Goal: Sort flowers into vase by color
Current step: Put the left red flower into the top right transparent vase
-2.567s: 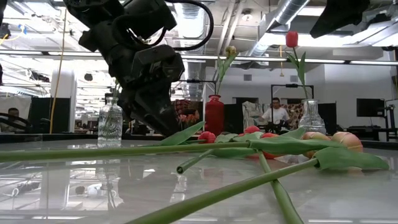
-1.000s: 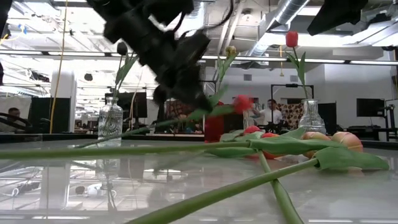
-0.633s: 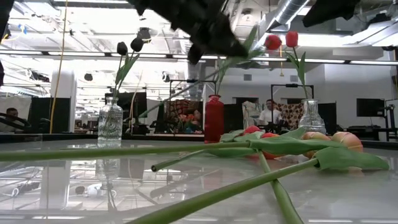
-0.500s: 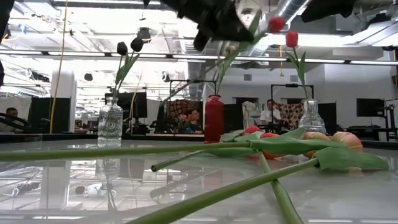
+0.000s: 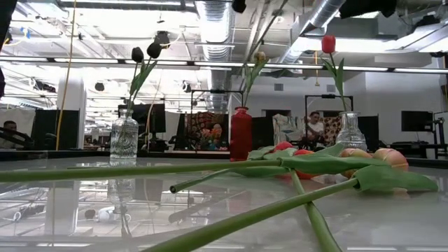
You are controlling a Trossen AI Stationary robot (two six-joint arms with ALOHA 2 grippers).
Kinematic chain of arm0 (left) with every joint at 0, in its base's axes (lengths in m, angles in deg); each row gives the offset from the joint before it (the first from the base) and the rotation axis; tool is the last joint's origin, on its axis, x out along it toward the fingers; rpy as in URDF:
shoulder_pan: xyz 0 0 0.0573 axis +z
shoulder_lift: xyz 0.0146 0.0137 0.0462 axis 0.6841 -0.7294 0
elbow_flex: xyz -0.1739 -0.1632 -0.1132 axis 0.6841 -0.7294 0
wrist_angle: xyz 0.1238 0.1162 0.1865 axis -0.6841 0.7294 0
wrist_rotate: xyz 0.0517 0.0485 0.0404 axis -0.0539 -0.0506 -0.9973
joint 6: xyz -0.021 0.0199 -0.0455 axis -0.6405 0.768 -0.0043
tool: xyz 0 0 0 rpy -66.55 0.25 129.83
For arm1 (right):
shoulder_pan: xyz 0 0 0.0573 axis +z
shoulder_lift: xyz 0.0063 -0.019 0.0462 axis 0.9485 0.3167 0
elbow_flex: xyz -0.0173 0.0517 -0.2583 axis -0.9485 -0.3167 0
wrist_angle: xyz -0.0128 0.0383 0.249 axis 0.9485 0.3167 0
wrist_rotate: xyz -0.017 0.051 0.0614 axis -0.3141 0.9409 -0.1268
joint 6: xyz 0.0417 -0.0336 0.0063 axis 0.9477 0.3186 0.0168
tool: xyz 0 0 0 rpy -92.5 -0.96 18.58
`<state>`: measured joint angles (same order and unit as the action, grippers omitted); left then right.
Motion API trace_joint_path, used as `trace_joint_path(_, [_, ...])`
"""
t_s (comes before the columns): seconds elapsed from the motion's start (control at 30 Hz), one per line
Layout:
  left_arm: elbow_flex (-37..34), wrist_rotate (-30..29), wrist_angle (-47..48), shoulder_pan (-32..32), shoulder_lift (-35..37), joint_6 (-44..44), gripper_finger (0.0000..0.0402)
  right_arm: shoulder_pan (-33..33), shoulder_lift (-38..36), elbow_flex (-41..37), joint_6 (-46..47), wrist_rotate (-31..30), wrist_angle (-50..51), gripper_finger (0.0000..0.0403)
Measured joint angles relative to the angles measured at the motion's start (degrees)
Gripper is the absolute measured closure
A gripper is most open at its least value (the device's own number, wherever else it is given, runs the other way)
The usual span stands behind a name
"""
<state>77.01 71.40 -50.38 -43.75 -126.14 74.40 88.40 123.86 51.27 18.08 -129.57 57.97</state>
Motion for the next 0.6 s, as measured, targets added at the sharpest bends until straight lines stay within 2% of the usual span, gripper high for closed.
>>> trace_joint_path(0.13, [0.0, 0.1, -1.6, 0.0, 0.0, 1.6, 0.04, 0.0, 1.2, 0.0, -7.6, 7.3, -7.9, 0.0281])
trace_joint_path(0.27, [0.0, 3.5, -3.0, 0.0, 0.0, 1.8, 0.04, 0.0, 2.8, 0.0, -15.6, 12.8, -16.5, 0.0281])
trace_joint_path(0.4, [0.0, 7.0, -5.5, 0.0, 0.0, 1.8, 0.04, 0.0, 4.2, 0.0, -19.5, 13.5, -22.0, 0.0281])
trace_joint_path(0.6, [0.0, 9.8, -8.6, 0.0, 0.0, 1.8, 0.04, -0.1, 5.9, 0.0, -19.9, 13.5, -23.7, 0.0281])
